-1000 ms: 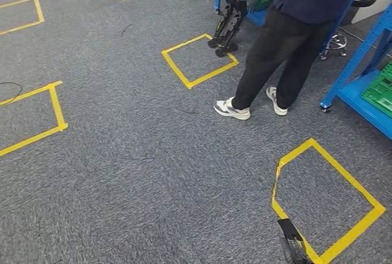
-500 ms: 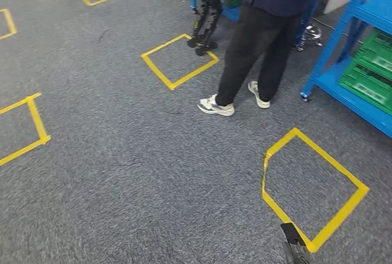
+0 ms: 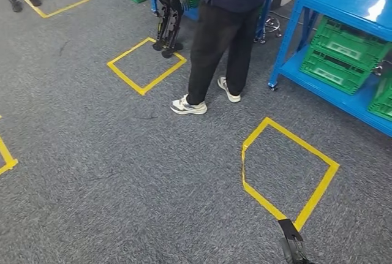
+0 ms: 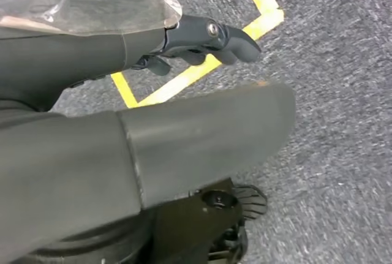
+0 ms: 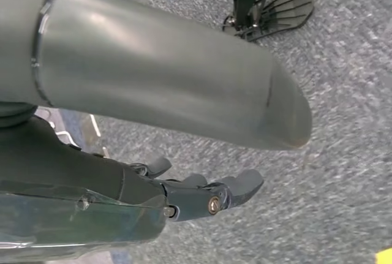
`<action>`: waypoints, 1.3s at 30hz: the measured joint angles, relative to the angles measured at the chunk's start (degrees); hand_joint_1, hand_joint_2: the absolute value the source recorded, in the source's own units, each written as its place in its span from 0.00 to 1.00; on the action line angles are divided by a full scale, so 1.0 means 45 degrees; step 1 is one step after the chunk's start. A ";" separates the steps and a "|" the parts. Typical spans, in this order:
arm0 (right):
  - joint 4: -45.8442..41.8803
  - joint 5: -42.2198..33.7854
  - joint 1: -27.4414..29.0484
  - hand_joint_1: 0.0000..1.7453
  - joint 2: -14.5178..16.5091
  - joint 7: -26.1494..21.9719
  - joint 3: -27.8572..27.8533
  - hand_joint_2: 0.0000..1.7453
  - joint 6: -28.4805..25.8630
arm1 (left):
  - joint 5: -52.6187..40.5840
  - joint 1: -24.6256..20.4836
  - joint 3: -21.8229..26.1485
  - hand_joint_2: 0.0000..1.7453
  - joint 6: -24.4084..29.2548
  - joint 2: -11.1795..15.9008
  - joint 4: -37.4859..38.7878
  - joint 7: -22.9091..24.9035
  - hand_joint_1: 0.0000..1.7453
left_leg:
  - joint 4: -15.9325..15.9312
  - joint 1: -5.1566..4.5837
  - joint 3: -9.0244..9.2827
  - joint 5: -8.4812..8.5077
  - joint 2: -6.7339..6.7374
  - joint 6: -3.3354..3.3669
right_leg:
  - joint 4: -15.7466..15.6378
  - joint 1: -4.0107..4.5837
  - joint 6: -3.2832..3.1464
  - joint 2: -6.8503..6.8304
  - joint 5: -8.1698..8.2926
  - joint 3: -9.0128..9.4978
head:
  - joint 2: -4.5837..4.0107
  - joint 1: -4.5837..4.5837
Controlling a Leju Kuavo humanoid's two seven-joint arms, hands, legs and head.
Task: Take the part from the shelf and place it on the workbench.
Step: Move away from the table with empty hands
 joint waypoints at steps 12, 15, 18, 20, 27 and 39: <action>0.0015 -0.0002 0.0014 0.00 -0.0053 -0.0069 0.0097 0.00 -0.0118 | 0.0102 0.0077 0.0000 0.00 -0.0005 -0.0103 0.0000 -0.0004 0.00 | -0.0208 0.0058 0.0145 0.0055 0.1355 0.0060 | 0.1231 -0.0099 0.0461 -0.1458 -0.0587 -0.0272 | 0.0000 0.0488; 0.0015 -0.0016 -0.0015 0.00 -0.0063 -0.0078 0.0101 0.00 -0.0130 | 0.0109 0.0066 0.0000 0.00 -0.0005 -0.0089 0.0000 -0.0017 0.00 | -0.0044 -0.0039 0.0124 -0.0036 0.1583 -0.0127 | 0.0086 -0.0040 0.0236 -0.1691 -0.0322 0.0229 | 0.0000 0.0501; 0.0018 -0.0019 -0.0004 0.00 -0.0062 -0.0081 0.0109 0.00 -0.0138 | 0.0109 0.0063 0.0000 0.00 -0.0005 -0.0069 0.0000 -0.0021 0.00 | 0.0200 -0.0010 0.0061 -0.0246 0.1523 -0.0285 | 0.0075 -0.0075 0.0016 -0.1362 -0.0238 0.0160 | 0.0000 0.0317; 0.0019 -0.0019 -0.0008 0.00 -0.0062 -0.0082 0.0115 0.00 -0.0141 | 0.0109 0.0062 0.0000 0.00 -0.0005 -0.0067 0.0000 -0.0021 0.00 | 0.0518 0.0033 -0.0059 -0.0532 0.1207 -0.0383 | 0.0058 -0.0100 -0.0055 -0.1259 -0.0198 0.0146 | 0.0000 0.0252; 0.0021 -0.0027 -0.0047 0.00 -0.0062 -0.0090 0.0137 0.00 -0.0154 | 0.0109 0.0089 0.0000 0.00 -0.0006 -0.0066 0.0000 -0.0016 0.00 | 0.2405 0.0066 -0.0963 -0.1382 0.0810 -0.0396 | 0.0060 -0.0058 -0.0170 -0.0927 -0.0120 0.0038 | 0.0000 0.0102; 0.0034 -0.0228 -0.0050 0.00 -0.0070 -0.0081 0.0175 0.00 -0.0195 | 0.0103 0.0089 0.0000 0.00 -0.0012 -0.0069 0.0000 0.0028 0.00 | -0.0287 0.0060 0.0138 0.0064 0.0747 0.0259 | 0.2661 0.0003 0.0331 -0.0870 -0.1483 -0.1289 | 0.0000 0.0276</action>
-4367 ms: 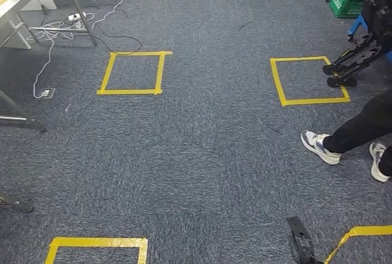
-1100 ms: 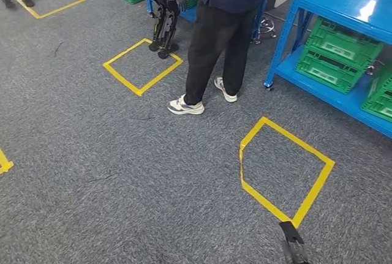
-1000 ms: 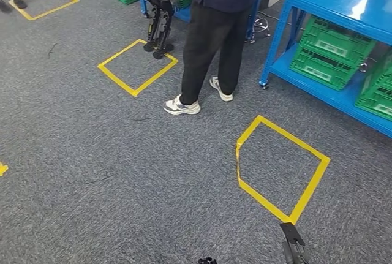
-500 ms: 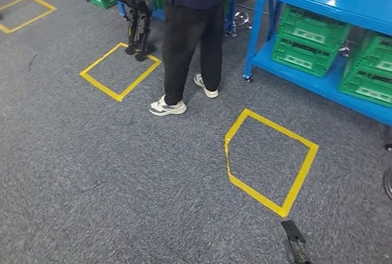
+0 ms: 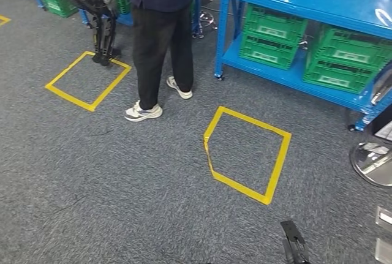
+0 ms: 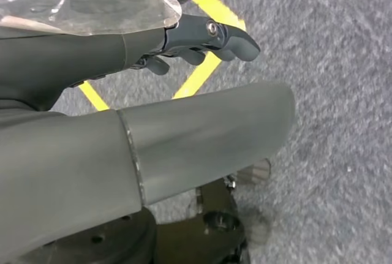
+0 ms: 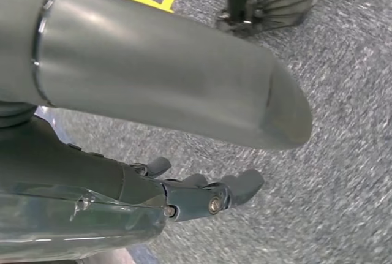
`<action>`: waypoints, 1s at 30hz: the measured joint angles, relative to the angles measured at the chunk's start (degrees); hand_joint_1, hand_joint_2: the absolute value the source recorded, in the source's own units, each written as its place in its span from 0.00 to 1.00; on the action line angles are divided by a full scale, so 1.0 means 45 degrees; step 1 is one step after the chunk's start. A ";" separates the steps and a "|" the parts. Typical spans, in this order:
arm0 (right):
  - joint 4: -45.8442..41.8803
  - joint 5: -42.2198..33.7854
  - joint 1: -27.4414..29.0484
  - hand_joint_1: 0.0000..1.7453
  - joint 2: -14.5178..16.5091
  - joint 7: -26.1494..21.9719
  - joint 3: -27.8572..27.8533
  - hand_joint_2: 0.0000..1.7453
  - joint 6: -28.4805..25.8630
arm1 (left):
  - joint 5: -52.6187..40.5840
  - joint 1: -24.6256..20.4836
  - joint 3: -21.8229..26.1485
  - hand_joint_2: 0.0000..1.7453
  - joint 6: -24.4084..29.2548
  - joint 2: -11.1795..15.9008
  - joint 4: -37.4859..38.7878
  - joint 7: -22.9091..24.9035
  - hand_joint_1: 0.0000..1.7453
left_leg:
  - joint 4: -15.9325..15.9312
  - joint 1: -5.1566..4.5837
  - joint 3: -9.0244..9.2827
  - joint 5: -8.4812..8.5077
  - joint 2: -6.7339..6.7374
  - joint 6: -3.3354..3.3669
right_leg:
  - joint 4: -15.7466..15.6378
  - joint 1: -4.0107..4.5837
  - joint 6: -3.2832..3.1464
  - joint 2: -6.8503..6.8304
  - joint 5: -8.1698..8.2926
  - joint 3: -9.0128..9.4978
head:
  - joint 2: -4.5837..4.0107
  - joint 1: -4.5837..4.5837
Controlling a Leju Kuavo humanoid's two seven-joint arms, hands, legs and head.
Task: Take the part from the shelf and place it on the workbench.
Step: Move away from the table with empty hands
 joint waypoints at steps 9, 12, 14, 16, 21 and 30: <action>0.0007 0.0000 -0.0071 0.00 -0.0025 0.0001 0.0010 0.00 0.0000 | 0.0004 0.0002 0.0000 0.00 0.0004 -0.0040 0.0000 0.0012 0.00 | 0.0283 -0.0135 0.0022 -0.0209 0.0913 -0.0325 | -0.2614 0.0046 -0.0154 -0.0852 0.1171 0.1504 | 0.0000 0.0243; 0.0010 0.0000 -0.0041 0.00 -0.0025 0.0015 0.0011 0.00 -0.0013 | 0.0000 -0.0019 0.0000 0.00 0.0007 -0.0034 0.0000 0.0014 0.00 | 0.0546 -0.0090 -0.0043 -0.0450 0.0840 -0.0473 | -0.2647 0.0003 -0.0376 -0.0535 0.1257 0.1451 | 0.0000 0.0074; 0.0010 0.0000 -0.0081 0.00 -0.0025 0.0016 0.0013 0.00 -0.0027 | -0.0011 -0.0020 0.0000 0.00 0.0007 -0.0035 0.0000 0.0015 0.00 | 0.1788 -0.0031 -0.0591 -0.1229 0.0327 -0.0605 | -0.2675 -0.0048 -0.0499 -0.0351 0.1330 0.1393 | 0.0000 -0.0047; 0.0010 0.0000 -0.0117 0.00 -0.0025 0.0017 0.0018 0.00 -0.0035 | -0.0027 0.0003 0.0000 0.00 0.0007 -0.0039 0.0000 0.0019 0.00 | 0.3662 0.0001 -0.1489 -0.2090 0.0043 -0.0660 | -0.2674 -0.0041 -0.0577 -0.0140 0.1380 0.1307 | 0.0000 -0.0166; 0.0010 0.0000 -0.0115 0.00 -0.0025 0.0033 0.0084 0.00 -0.0034 | -0.0033 0.0023 0.0000 0.00 0.0017 0.0002 0.0000 0.0049 0.00 | 0.1956 0.0002 -0.0759 -0.0716 -0.0418 -0.0433 | -0.2669 -0.0017 -0.0547 0.0520 0.1454 0.1283 | 0.0000 -0.0237; 0.0015 0.0000 -0.0158 0.00 -0.0036 0.0053 0.0169 0.00 -0.0074 | -0.0033 -0.0051 0.0000 0.00 0.0017 0.0024 0.0000 0.0049 0.00 | -0.0008 0.0041 0.0048 -0.0044 -0.0103 0.0028 | -0.0648 0.0007 -0.0036 0.0119 0.0313 0.0249 | 0.0000 -0.0017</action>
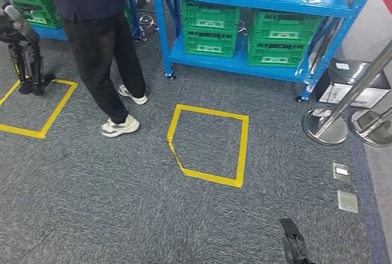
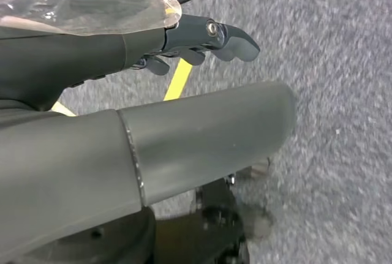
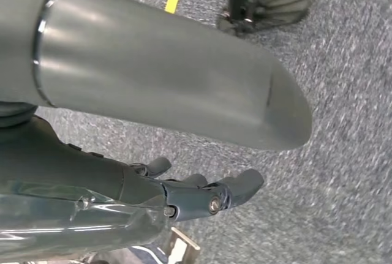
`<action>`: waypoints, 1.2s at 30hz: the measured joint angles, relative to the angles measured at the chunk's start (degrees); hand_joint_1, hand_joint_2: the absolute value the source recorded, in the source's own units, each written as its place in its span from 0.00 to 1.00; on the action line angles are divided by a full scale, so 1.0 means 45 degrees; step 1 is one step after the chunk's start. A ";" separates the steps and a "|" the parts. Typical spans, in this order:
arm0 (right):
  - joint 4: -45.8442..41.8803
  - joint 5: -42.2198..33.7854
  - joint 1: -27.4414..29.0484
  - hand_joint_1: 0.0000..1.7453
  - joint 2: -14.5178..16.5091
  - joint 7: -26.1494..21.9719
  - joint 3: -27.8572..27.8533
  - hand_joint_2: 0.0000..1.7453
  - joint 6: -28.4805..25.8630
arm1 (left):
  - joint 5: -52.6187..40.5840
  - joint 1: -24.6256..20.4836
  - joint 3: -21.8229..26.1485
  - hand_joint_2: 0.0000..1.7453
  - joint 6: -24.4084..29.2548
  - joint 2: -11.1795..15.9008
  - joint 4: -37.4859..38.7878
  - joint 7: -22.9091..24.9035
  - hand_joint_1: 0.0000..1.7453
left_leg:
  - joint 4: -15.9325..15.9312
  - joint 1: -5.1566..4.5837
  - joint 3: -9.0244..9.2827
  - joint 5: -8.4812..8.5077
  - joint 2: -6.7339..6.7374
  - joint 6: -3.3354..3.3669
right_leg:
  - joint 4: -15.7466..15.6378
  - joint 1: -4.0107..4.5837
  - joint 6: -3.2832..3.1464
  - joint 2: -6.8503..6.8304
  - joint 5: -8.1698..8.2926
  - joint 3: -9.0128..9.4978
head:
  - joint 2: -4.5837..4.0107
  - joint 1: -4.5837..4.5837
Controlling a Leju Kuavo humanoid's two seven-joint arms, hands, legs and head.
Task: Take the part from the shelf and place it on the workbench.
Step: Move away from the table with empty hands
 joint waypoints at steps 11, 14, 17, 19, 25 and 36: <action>-0.0001 -0.0030 -0.0050 0.00 -0.0023 0.0027 0.0118 0.00 -0.0097 | 0.0041 -0.0002 0.0000 0.00 -0.0019 0.0020 0.0000 -0.0013 0.00 | 0.0215 -0.0128 0.0039 -0.0213 0.1061 -0.0379 | -0.2059 0.0014 -0.0215 -0.0776 0.0938 0.1191 | 0.0000 0.0181; 0.0000 -0.0051 -0.0062 0.00 -0.0023 0.0023 0.0134 0.00 -0.0112 | 0.0039 -0.0024 0.0000 0.00 -0.0018 0.0026 0.0000 -0.0035 0.00 | 0.1253 -0.0053 -0.0394 -0.0946 0.0520 -0.0583 | -0.2120 -0.0046 -0.0418 -0.0500 0.1042 0.1139 | 0.0000 0.0014; 0.0000 -0.0191 -0.0110 0.00 -0.0023 -0.0002 0.0136 0.00 -0.0115 | 0.0038 0.0001 0.0000 0.00 -0.0008 0.0018 0.0000 -0.0044 0.00 | 0.3802 -0.0023 -0.1601 -0.2061 0.0143 -0.0644 | -0.2118 -0.0040 -0.0516 -0.0189 0.1094 0.1051 | 0.0000 -0.0134; 0.0000 -0.0254 -0.0087 0.00 -0.0022 -0.0019 0.0134 0.00 -0.0115 | 0.0035 0.0020 0.0000 0.00 -0.0003 0.0018 0.0000 -0.0044 0.00 | 0.3939 -0.0020 -0.1717 -0.1792 0.0087 -0.0602 | -0.2117 -0.0037 -0.0527 0.0077 0.1113 0.1044 | 0.0000 -0.0157; 0.0000 -0.0262 -0.0092 0.00 -0.0021 -0.0053 0.0132 0.00 -0.0123 | 0.0030 -0.0028 0.0000 0.00 0.0002 0.0079 0.0000 -0.0044 0.00 | 0.0276 -0.0062 -0.0133 -0.0149 -0.0683 -0.0254 | -0.2090 -0.0022 -0.0272 0.0783 0.1204 0.0950 | 0.0000 -0.0213; 0.0010 -0.0393 -0.0022 0.00 -0.0030 -0.0115 0.0135 0.00 -0.0140 | -0.0005 -0.0057 0.0000 0.00 0.0024 0.0000 0.0000 -0.0039 0.00 | 0.0075 -0.0009 0.0035 -0.0087 0.0595 0.0025 | 0.0020 -0.0124 0.0159 -0.0478 0.0392 0.0206 | 0.0000 0.0247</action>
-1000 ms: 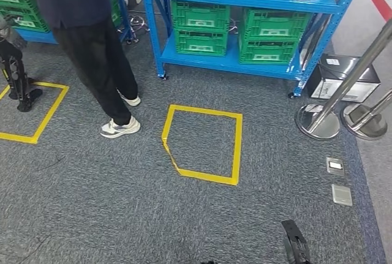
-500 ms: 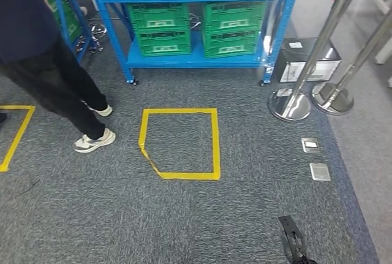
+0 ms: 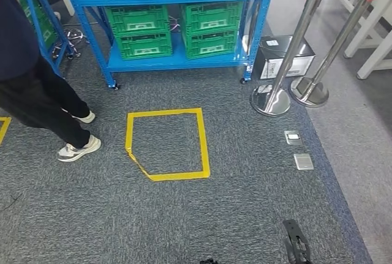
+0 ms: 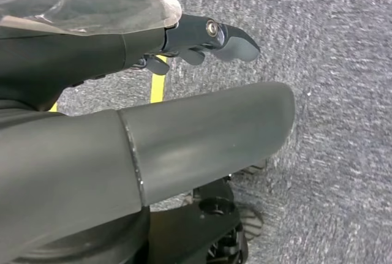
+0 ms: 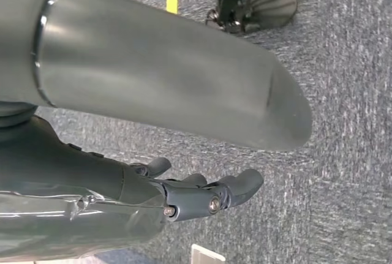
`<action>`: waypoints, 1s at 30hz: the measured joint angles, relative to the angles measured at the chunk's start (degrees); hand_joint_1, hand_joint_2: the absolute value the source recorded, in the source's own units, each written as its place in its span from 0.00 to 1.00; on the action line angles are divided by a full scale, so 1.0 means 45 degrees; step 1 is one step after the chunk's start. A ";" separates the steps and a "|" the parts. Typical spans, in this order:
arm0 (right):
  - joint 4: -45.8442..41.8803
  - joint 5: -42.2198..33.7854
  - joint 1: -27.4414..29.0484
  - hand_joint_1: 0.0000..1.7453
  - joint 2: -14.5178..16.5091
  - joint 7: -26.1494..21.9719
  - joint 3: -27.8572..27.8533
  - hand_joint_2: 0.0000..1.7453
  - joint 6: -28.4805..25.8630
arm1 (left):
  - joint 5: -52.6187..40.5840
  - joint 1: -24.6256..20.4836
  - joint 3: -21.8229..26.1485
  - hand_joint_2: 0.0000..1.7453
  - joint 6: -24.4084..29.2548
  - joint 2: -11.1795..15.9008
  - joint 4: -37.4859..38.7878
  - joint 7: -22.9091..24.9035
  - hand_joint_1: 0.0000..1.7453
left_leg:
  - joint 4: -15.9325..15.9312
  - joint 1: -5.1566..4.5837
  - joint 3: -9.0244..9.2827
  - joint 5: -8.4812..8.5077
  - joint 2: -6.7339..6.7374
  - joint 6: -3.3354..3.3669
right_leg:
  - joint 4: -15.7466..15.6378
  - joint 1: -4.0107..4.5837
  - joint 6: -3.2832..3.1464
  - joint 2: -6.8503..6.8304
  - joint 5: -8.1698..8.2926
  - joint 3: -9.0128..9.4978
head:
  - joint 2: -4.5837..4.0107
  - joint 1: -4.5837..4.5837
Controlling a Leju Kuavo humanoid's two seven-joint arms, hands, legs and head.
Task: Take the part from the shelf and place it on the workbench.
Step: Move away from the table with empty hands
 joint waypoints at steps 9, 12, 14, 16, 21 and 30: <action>0.0000 -0.0046 -0.0090 0.00 -0.0007 -0.0040 -0.0002 0.00 -0.0019 | 0.0005 -0.0062 0.0000 0.00 0.0004 0.0027 0.0000 0.0000 0.00 | 0.1601 -0.0027 -0.0601 -0.1108 -0.0158 -0.0540 | -0.2150 0.0067 -0.0576 -0.0023 0.0684 0.0857 | 0.0000 -0.0244; 0.0000 -0.0064 -0.0119 0.00 -0.0007 -0.0103 -0.0002 0.00 -0.0034 | 0.0019 -0.0025 0.0000 0.00 0.0004 0.0022 0.0000 0.0000 0.00 | 0.4068 -0.0011 -0.1794 -0.2066 -0.0492 -0.0582 | -0.2150 0.0087 -0.0664 0.0251 0.0718 0.0804 | 0.0000 -0.0392; 0.0000 -0.0069 -0.0111 0.00 -0.0007 -0.0132 -0.0002 0.00 -0.0040 | 0.0035 -0.0009 0.0000 0.00 0.0005 0.0025 0.0000 0.0002 0.00 | 0.3716 -0.0011 -0.1696 -0.1567 -0.0527 -0.0524 | -0.2149 0.0093 -0.0662 0.0459 0.0726 0.0817 | 0.0000 -0.0420; 0.0000 -0.0081 -0.0114 0.00 -0.0007 -0.0148 -0.0002 0.00 -0.0033 | 0.0039 -0.0019 0.0000 0.00 0.0005 0.0042 0.0000 0.0005 0.00 | 0.1913 -0.0016 -0.0900 -0.0597 -0.0632 -0.0407 | -0.2143 0.0099 -0.0636 0.0608 0.0732 0.0841 | 0.0000 -0.0462; 0.0000 -0.0080 -0.0108 0.00 -0.0019 -0.0159 -0.0004 0.00 0.0005 | 0.0036 -0.0066 0.0000 0.00 0.0000 0.0025 0.0000 0.0000 0.00 | 0.0226 -0.0055 -0.0241 -0.0055 -0.0789 -0.0290 | -0.2086 0.0197 -0.0627 0.0738 0.0633 0.0782 | 0.0000 -0.0397; 0.0000 -0.0028 -0.0107 0.00 -0.0022 -0.0112 0.0010 0.00 0.0024 | 0.0081 -0.0039 0.0000 0.00 -0.0054 0.0031 0.0000 0.0196 0.00 | 0.0228 -0.0119 -0.0229 -0.0049 -0.0787 -0.0158 | -0.2241 0.0146 -0.0475 0.0726 0.0738 0.0888 | 0.0000 -0.0255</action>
